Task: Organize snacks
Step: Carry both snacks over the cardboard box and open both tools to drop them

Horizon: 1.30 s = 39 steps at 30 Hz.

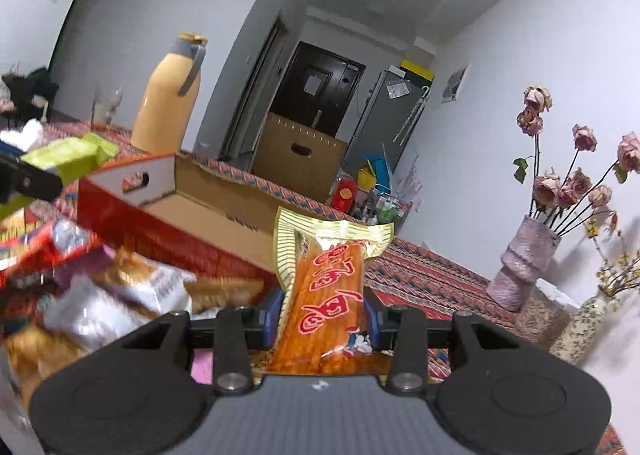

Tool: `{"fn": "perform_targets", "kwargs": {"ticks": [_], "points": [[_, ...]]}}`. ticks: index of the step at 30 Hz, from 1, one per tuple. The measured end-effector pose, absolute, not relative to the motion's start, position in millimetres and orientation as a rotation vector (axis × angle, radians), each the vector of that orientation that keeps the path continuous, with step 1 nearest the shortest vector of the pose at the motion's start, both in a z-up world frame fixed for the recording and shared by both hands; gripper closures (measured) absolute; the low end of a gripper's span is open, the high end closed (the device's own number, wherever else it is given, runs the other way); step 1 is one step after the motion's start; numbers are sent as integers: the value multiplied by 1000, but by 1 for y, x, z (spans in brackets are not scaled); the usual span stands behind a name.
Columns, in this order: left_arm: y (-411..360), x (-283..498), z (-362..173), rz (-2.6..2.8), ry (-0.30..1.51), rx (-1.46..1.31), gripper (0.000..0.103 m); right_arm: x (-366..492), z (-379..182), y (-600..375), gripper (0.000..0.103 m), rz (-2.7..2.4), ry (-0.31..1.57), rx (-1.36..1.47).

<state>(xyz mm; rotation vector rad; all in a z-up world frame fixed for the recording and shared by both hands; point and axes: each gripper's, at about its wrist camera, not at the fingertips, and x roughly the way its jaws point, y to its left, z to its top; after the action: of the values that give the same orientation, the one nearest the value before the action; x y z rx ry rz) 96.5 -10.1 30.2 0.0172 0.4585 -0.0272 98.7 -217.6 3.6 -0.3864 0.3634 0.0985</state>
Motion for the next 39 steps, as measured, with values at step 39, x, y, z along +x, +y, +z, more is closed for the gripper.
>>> {"fn": "perform_targets", "kwargs": {"ticks": [39], "points": [[-2, 266, 8, 73, 522, -106, 39, 273, -23, -197, 44, 184, 533, -87]]}}
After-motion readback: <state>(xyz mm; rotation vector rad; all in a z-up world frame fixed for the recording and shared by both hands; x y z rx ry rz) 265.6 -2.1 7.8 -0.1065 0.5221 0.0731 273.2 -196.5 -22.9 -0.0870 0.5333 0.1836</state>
